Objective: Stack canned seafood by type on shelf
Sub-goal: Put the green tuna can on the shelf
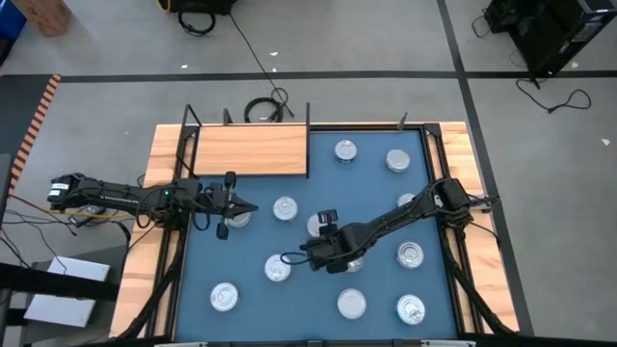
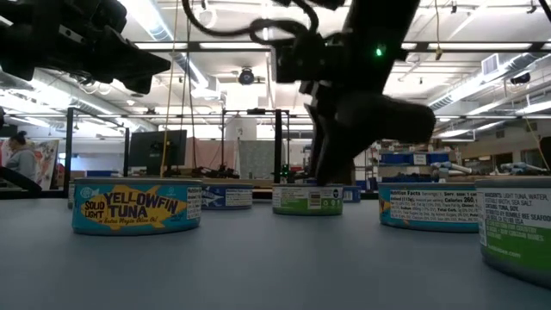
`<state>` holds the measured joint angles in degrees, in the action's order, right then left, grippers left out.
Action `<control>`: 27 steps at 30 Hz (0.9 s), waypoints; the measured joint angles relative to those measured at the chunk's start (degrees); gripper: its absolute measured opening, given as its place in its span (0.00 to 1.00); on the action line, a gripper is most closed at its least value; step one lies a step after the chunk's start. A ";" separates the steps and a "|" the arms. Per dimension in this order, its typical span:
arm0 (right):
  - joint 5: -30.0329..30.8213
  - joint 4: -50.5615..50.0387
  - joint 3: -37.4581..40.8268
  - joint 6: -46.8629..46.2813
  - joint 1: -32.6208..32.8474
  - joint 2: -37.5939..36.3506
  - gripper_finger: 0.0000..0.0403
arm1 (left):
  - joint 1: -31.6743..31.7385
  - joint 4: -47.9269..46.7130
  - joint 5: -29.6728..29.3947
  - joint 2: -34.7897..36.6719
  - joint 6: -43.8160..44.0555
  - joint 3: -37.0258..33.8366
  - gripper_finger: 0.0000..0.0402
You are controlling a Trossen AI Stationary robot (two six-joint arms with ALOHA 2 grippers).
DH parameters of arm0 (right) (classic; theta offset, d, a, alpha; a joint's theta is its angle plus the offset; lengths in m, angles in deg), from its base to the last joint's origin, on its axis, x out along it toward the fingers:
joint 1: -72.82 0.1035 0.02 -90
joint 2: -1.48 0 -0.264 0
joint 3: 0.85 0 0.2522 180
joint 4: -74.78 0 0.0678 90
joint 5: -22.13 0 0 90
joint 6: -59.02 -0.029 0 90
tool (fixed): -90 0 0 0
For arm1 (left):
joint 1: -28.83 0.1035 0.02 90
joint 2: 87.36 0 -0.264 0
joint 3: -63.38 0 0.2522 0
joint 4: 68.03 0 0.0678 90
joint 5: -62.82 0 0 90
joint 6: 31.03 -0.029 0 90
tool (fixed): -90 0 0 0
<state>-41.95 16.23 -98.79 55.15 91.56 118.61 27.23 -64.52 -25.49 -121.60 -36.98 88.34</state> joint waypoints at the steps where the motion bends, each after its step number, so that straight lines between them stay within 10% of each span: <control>1: -0.13 1.09 0.57 0.03 0.00 0.00 0.26 | 0.00 -0.01 0.00 0.00 0.00 0.00 0.01; 18: -0.30 4.50 4.52 1.53 -2.75 -0.30 0.04 | 0.00 -0.01 -0.04 0.00 0.00 -0.07 0.01; 27: -9.75 4.69 4.82 -0.12 -4.77 -3.67 0.01 | 0.00 -0.01 -0.07 0.00 0.00 -0.07 0.01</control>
<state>-51.71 20.93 -93.97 55.03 86.80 114.94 27.23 -64.53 -25.56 -121.60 -36.98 88.28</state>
